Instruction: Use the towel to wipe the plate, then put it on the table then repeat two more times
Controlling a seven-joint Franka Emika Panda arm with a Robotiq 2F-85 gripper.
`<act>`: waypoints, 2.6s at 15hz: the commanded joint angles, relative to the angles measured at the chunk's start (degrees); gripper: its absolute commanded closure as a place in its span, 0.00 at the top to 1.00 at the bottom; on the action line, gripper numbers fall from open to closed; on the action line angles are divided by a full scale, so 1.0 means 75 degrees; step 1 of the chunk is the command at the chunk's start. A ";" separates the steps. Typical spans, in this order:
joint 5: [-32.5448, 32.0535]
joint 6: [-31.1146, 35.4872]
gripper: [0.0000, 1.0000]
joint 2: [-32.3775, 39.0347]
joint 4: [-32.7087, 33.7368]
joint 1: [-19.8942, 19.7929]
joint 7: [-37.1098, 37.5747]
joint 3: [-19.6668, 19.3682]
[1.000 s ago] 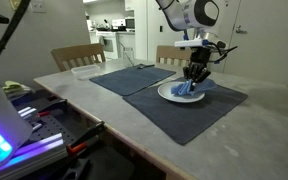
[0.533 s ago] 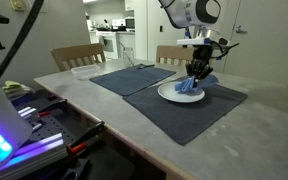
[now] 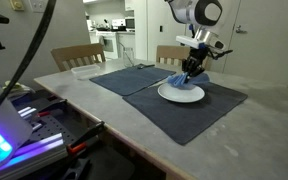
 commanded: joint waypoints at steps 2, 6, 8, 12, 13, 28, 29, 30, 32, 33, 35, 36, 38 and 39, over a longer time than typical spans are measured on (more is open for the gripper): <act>0.0561 -0.0021 0.03 0.0037 0.0059 -0.0244 -0.0685 0.0399; 0.1029 -0.0067 0.03 0.0020 -0.0014 -0.0328 -0.1129 0.0660; 0.1244 -0.0137 0.03 0.0057 -0.0023 -0.0353 -0.1286 0.0767; 0.1385 -0.0217 0.19 0.0099 -0.0096 -0.0355 -0.1504 0.0825; 0.1334 -0.0191 0.39 0.0081 -0.0127 -0.0334 -0.1596 0.0805; 0.0321 -0.1000 1.00 -0.0710 -0.0182 -0.0208 -0.2893 0.0672; 0.0233 -0.1088 1.00 -0.0743 -0.0210 -0.0231 -0.3151 0.0698; 0.0200 -0.1123 1.00 -0.0716 -0.0219 -0.0259 -0.3436 0.0751; 0.0121 -0.1115 1.00 -0.0690 -0.0296 -0.0254 -0.3945 0.0800; 0.0087 -0.1014 1.00 -0.0683 -0.0374 -0.0227 -0.4126 0.0808; 0.0099 -0.0734 1.00 -0.0698 -0.0588 -0.0198 -0.4504 0.0860; 0.0127 -0.0590 1.00 -0.0699 -0.0691 -0.0184 -0.4703 0.0890; 0.0178 -0.0328 1.00 -0.0653 -0.0823 -0.0152 -0.4988 0.0934; 0.0202 -0.0178 1.00 -0.0631 -0.0897 -0.0137 -0.5084 0.0961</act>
